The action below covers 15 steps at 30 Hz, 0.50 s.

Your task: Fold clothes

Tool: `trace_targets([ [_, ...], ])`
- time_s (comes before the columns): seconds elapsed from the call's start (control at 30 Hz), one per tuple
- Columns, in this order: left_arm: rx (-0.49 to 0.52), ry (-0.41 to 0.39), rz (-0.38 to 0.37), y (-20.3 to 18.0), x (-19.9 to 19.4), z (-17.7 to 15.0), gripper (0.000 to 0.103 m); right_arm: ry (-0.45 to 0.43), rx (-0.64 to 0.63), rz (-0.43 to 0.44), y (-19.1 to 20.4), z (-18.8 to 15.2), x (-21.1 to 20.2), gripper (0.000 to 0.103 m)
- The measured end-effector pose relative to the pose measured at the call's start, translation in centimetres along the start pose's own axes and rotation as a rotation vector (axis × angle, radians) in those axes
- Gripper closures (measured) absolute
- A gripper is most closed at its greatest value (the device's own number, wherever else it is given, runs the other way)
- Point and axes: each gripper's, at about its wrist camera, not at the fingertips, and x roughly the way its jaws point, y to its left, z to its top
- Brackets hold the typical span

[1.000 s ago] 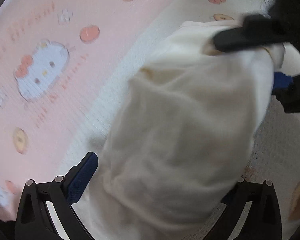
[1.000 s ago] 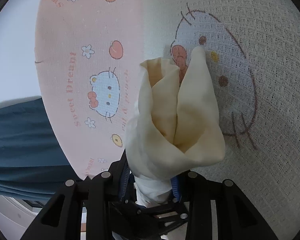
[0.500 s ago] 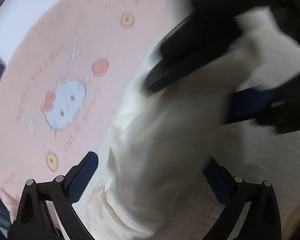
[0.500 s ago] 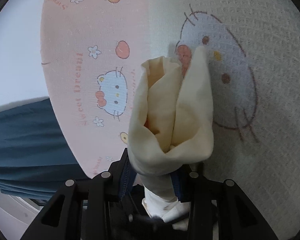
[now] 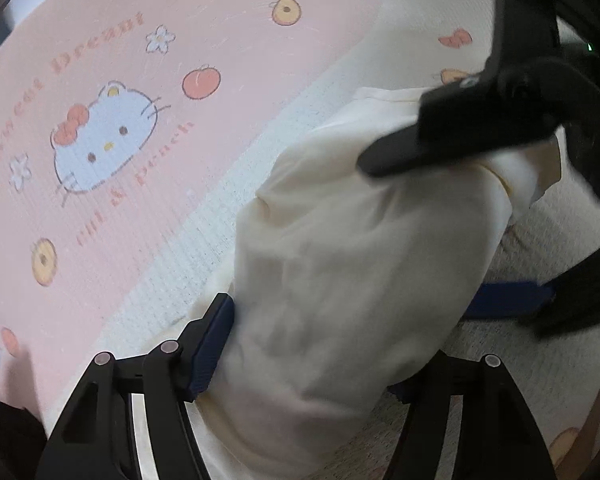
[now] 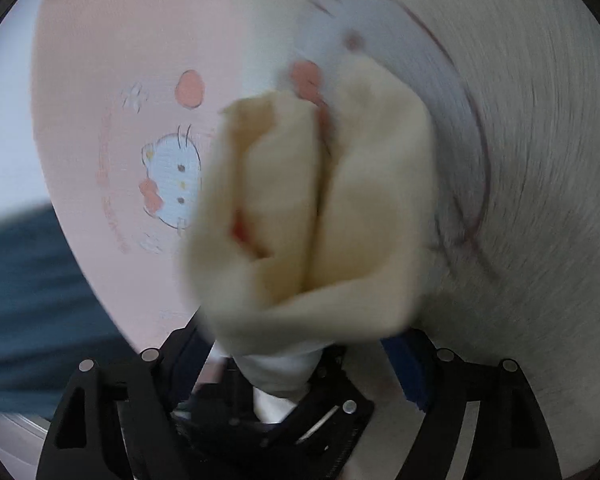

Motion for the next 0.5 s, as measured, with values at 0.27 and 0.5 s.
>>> trace_targets([
  [0.27, -0.027, -0.024, -0.022, -2.0, -1.7, -1.3, 0.038, -0.059, 0.043, 0.094, 0.3, 2.2, 1.1, 0.023],
  [0.5, -0.032, -0.032, -0.031, 4.0, 1.1, 0.5, 0.038, -0.072, -0.173, -0.086, 2.7, 2.3, 2.6, 0.050],
])
